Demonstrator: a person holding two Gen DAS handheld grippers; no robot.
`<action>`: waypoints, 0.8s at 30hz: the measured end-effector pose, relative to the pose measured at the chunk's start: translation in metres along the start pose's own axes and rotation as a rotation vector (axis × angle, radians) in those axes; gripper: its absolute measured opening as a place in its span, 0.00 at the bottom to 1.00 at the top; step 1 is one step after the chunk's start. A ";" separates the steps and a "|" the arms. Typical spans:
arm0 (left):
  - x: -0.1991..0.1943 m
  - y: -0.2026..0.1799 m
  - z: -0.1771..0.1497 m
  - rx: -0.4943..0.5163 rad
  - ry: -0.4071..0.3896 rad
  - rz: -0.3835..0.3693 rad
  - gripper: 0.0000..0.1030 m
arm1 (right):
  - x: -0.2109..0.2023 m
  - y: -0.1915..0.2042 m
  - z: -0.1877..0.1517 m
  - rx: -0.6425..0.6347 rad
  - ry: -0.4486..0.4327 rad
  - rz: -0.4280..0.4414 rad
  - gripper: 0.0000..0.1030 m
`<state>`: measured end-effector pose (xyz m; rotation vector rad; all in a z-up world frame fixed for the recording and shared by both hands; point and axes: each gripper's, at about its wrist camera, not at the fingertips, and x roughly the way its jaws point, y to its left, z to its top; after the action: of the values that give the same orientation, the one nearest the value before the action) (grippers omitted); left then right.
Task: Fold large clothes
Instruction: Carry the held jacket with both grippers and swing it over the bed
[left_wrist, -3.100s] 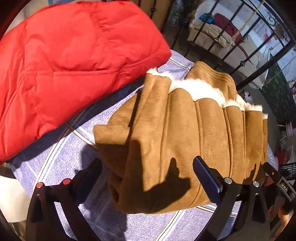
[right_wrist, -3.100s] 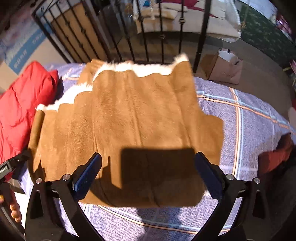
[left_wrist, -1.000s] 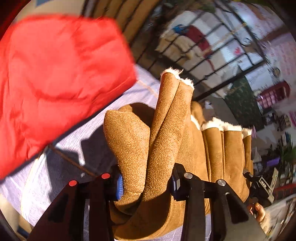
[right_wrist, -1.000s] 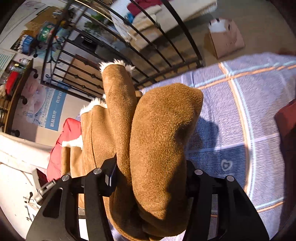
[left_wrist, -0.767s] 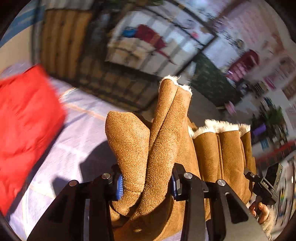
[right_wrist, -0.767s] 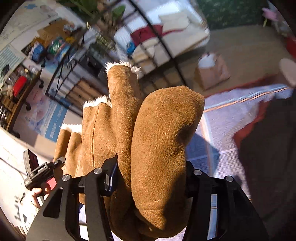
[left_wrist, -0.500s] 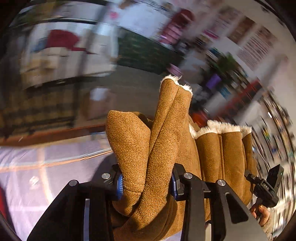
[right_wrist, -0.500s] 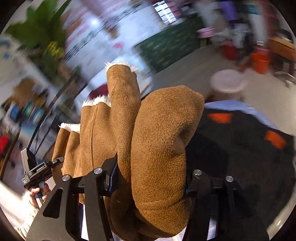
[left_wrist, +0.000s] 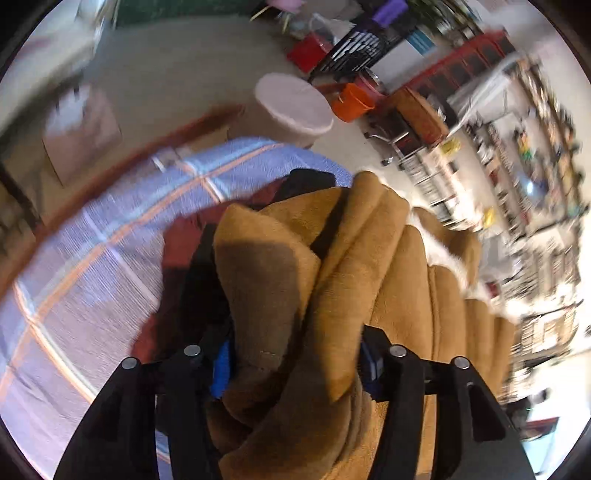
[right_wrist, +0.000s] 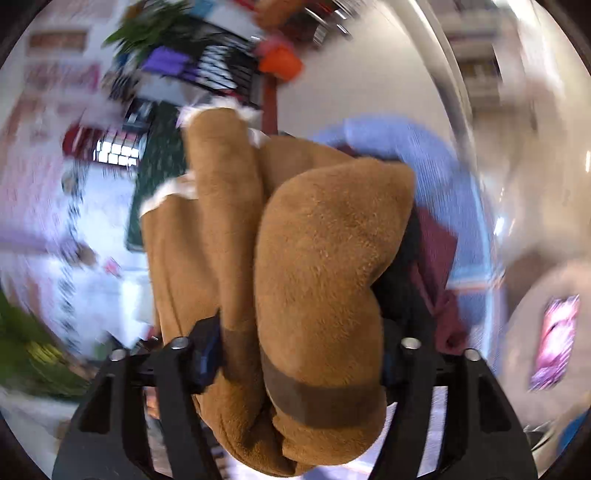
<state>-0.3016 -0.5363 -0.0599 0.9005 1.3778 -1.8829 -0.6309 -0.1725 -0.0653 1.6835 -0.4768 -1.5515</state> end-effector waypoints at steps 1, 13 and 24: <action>-0.002 0.008 -0.006 0.015 0.004 0.020 0.65 | 0.004 -0.004 0.000 -0.009 0.000 0.018 0.67; -0.002 0.020 -0.009 -0.042 -0.005 0.103 0.90 | 0.018 -0.004 0.019 -0.070 0.042 -0.009 0.74; -0.112 -0.077 -0.032 0.282 -0.284 0.532 0.94 | -0.010 0.049 0.034 -0.146 -0.014 -0.229 0.81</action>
<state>-0.2954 -0.4752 0.0653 0.9721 0.6310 -1.7172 -0.6539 -0.2058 -0.0203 1.6596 -0.1761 -1.7177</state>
